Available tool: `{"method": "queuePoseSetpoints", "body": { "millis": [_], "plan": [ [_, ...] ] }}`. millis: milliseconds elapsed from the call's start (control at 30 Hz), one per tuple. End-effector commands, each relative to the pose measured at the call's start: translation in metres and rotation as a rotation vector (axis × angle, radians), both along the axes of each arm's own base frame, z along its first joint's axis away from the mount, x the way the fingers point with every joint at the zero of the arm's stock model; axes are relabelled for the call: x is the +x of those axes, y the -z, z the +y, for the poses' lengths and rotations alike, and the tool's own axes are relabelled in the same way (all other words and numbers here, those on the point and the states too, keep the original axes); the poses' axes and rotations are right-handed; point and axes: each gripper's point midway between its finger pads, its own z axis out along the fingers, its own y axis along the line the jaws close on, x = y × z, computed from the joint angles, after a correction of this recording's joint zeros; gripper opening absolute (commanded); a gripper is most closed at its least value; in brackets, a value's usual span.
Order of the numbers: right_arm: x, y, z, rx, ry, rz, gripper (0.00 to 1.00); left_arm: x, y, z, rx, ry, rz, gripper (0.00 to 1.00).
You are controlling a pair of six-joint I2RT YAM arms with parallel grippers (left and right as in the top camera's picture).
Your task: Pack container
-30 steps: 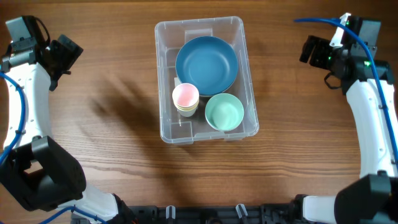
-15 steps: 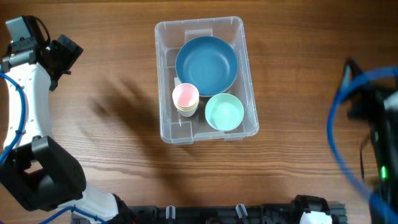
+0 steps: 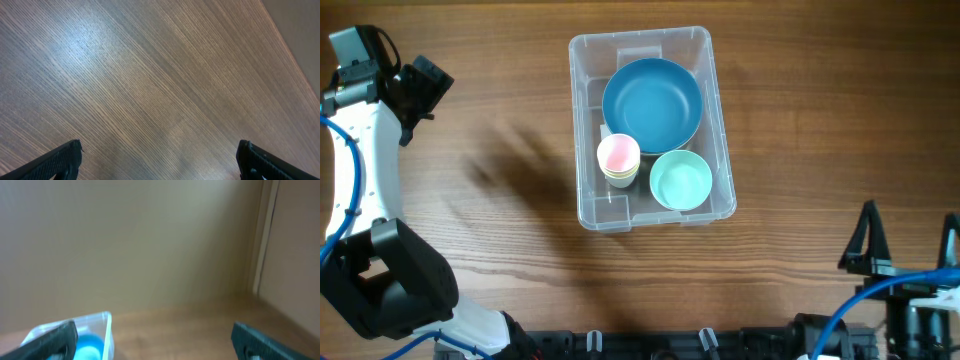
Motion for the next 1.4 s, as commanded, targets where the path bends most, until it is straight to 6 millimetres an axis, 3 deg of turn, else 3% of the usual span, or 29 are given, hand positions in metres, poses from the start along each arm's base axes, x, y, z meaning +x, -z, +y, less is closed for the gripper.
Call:
{"method": "queuePoseSetpoints", "body": {
  "millis": [0,167,300,500,1000,1233,1267,1367],
  "plan": [
    [0.022,0.032,-0.001,-0.005,-0.008,-0.017,1.00,0.002,-0.001,0.002,0.003,0.002,-0.002,1.00],
    [0.070,0.084,-0.008,0.145,-0.025,-0.091,1.00,0.002,0.000,0.002,0.002,0.002,-0.002,1.00],
    [0.086,0.106,-0.010,0.179,-0.041,-0.193,1.00,0.002,0.000,0.002,0.003,0.002,-0.002,1.00],
    [0.090,0.128,0.000,0.176,-0.085,-0.208,1.00,0.002,0.000,0.002,0.002,0.002,-0.002,1.00],
    [0.086,0.143,0.015,0.172,-0.156,-0.152,1.00,0.002,-0.001,0.002,0.003,0.002,-0.002,1.00],
    [0.097,0.192,0.016,0.190,-0.155,-0.027,1.00,0.002,-0.001,0.002,0.003,0.002,-0.002,1.00],
    [0.099,0.206,0.016,0.197,-0.151,0.008,1.00,0.002,0.000,0.002,0.002,0.002,-0.002,1.00],
    [0.099,0.216,0.017,0.206,-0.155,0.049,1.00,0.002,-0.001,0.002,0.002,0.002,-0.002,1.00]
  ]
}}
